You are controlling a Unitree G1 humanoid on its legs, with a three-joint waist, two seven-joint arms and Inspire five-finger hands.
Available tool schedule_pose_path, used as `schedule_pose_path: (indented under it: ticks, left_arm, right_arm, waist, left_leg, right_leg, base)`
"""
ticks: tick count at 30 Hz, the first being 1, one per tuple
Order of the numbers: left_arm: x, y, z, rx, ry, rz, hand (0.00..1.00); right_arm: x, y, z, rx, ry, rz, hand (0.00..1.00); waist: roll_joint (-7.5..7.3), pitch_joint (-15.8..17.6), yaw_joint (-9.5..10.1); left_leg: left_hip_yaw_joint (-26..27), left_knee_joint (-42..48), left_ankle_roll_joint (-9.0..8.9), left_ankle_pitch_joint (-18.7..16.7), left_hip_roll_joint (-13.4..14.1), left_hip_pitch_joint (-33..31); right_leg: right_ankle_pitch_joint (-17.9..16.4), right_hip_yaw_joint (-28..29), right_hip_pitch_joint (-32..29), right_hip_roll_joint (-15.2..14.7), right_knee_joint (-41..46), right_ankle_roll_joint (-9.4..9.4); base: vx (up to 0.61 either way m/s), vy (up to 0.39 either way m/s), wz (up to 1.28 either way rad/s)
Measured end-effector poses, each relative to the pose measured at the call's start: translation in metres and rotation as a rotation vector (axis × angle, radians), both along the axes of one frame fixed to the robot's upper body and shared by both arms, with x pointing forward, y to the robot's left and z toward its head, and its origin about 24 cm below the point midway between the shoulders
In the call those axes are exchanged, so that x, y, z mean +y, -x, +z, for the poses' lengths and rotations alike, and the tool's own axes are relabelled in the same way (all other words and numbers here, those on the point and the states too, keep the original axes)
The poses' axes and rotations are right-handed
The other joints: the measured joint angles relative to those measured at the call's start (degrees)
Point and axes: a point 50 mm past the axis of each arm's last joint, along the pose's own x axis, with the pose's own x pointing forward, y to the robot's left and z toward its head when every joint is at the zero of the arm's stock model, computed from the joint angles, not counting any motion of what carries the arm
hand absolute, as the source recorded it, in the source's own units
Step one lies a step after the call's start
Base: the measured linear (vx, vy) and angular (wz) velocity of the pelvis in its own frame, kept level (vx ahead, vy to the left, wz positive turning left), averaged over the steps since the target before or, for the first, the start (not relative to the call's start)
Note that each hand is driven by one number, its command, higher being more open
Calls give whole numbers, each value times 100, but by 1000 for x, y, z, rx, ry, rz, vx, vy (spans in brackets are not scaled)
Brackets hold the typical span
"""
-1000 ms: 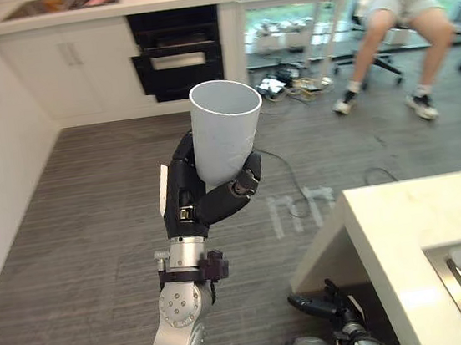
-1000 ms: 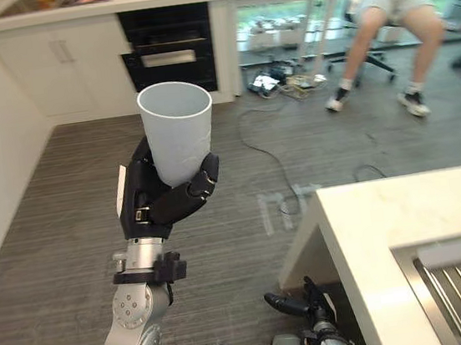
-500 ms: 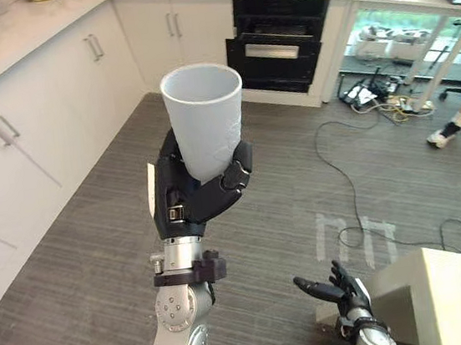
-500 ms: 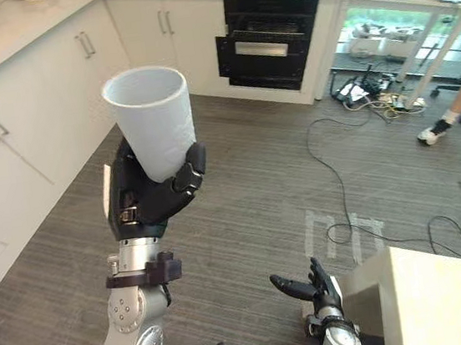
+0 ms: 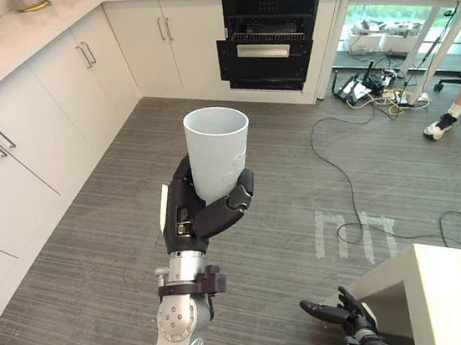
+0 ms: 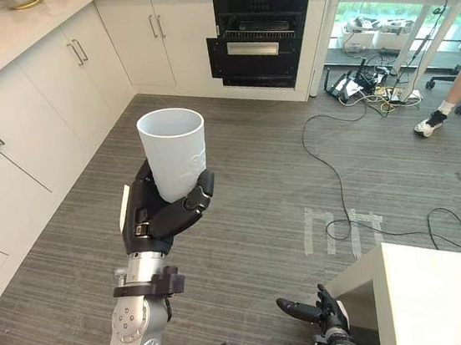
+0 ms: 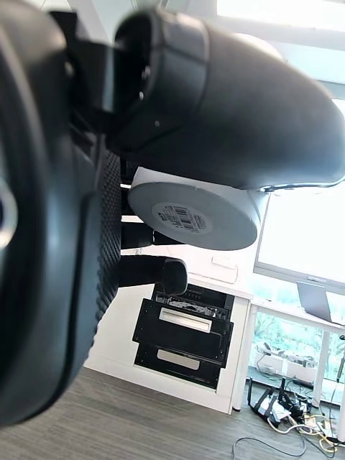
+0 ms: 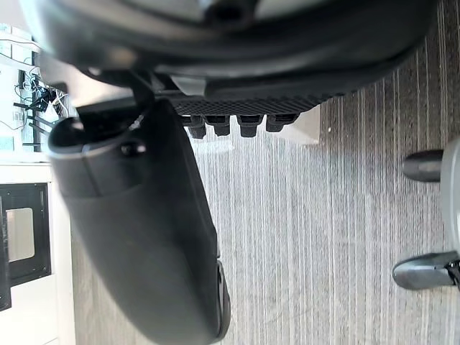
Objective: Walk over to the sink, pick up the cup, carry it to the dishwasher, place the cup inside the dishwasher, then close the dishwasher door
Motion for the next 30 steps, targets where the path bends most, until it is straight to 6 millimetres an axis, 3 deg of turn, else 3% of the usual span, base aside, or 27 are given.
schedule_pose_path:
  ticks: [3,4,14,19,22,27,30]
  left_arm:
    - [8,1,-3,14,-7,34,0]
    - [22,6,-10,49,-17,100,0]
    - [22,5,-15,71,-25,97,0]
    - [23,4,-48,228,-32,92,0]
    - [23,5,-56,271,-24,83,0]
    - [21,4,-57,276,-20,73,0]
    - [19,4,-54,264,-3,72,0]
  right_arm:
    - [1,3,-2,14,-1,2,100]
    - [0,-4,-3,21,3,15,100]
    - [0,-5,-3,26,19,27,100]
    - [3,-9,-2,24,14,31,100]
    - [4,-15,-1,14,14,33,100]
    - [7,-28,4,-20,18,51,100]
    - [6,-36,7,-37,32,59,100]
  waist:
    - [3,-74,1]
    - [35,-69,-44]
    - [79,-45,-46]
    - [127,-13,-38]
    - [143,11,-38]
    - [138,32,16]
    - [129,53,43]
  left_leg:
    - [-23,-14,-3,3,4,14]
    - [-179,-166,-35,294,111,-29]
    - [-228,-169,-34,311,106,-33]
    - [-328,-197,-63,338,127,-99]
    - [-363,-195,-68,337,127,-135]
    - [-340,-150,-90,262,113,-265]
    - [-247,331,-45,-114,67,-471]
  right_leg:
    - [9,16,39,15,-46,-15]
    - [133,21,-6,171,-94,-116]
    - [147,-39,10,175,-144,-124]
    - [178,-152,14,208,-286,-147]
    - [180,-196,10,212,-331,-147]
    - [198,-208,-36,204,-401,-127]
    - [91,-144,-124,86,-202,-48]
  base:
    - [27,-11,2]
    - [0,0,0]
    - [0,0,2]
    - [1,-13,10]
    - [26,-15,7]
    - [68,-1,1]
    - [94,43,-11]
